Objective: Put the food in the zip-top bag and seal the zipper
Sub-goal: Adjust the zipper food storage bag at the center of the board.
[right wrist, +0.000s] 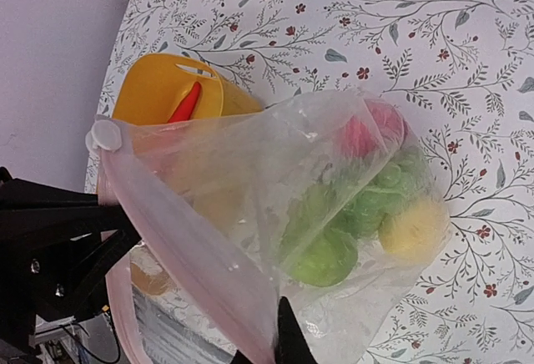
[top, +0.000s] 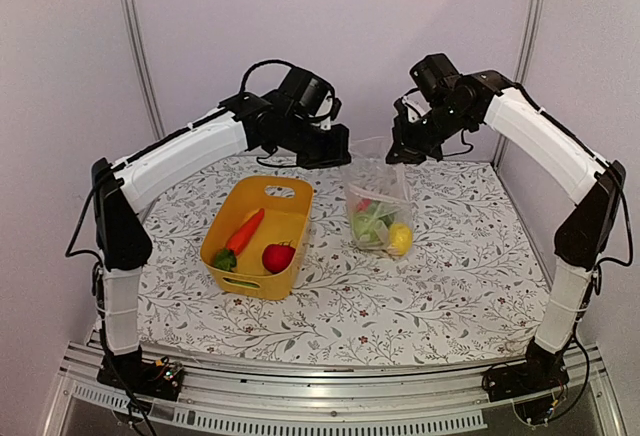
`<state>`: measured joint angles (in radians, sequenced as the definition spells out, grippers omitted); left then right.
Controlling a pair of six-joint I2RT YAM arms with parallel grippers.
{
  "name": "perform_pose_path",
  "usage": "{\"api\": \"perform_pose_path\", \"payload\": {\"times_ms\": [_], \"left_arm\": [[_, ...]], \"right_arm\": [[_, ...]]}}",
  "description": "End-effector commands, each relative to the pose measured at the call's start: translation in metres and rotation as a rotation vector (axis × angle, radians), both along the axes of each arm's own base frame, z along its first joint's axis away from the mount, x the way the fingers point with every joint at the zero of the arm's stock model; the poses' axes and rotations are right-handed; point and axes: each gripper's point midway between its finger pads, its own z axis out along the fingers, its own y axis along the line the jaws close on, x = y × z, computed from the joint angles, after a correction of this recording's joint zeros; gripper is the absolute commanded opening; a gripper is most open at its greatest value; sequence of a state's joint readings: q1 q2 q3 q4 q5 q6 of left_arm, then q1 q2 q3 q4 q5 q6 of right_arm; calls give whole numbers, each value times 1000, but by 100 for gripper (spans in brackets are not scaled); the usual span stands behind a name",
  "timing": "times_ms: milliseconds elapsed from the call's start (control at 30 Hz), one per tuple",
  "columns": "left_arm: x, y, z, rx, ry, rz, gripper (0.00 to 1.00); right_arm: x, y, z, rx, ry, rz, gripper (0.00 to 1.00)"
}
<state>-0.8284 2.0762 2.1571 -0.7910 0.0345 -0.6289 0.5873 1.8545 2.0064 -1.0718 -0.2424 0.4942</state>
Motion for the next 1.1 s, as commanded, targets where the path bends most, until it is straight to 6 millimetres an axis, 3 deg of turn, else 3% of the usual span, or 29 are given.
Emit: {"api": "perform_pose_path", "payload": {"times_ms": [0,33,100,200,300,433,533,633,767,933,1067], "left_arm": [[8,-9,59,-152,-156,-1,0],[11,-13,71,-199,-198,7,0],[19,-21,99,-313,-310,17,0],[34,-36,99,-358,-369,3,0],[40,-44,89,-367,-348,-6,2],[32,-34,78,-335,-307,-23,41],[14,-12,79,-248,-311,-40,58],[-10,19,78,-156,-313,-61,66],[-34,85,67,-31,-281,36,72],[-59,155,6,177,-149,93,71],[-72,183,-31,255,-41,95,73]], "right_arm": [[10,-35,37,-153,-121,-101,0],[14,-50,48,-215,-159,-143,0],[20,-71,45,-334,-173,-183,0],[21,-90,29,-457,-175,-192,0],[20,-107,27,-527,-192,-225,0],[23,-97,19,-482,-192,-190,0],[22,-79,14,-391,-182,-160,0],[20,-66,4,-332,-146,-145,0],[18,-54,12,-256,-162,-148,0],[18,-48,40,-184,-218,-144,0],[23,-48,67,-159,-283,-149,0]]}}
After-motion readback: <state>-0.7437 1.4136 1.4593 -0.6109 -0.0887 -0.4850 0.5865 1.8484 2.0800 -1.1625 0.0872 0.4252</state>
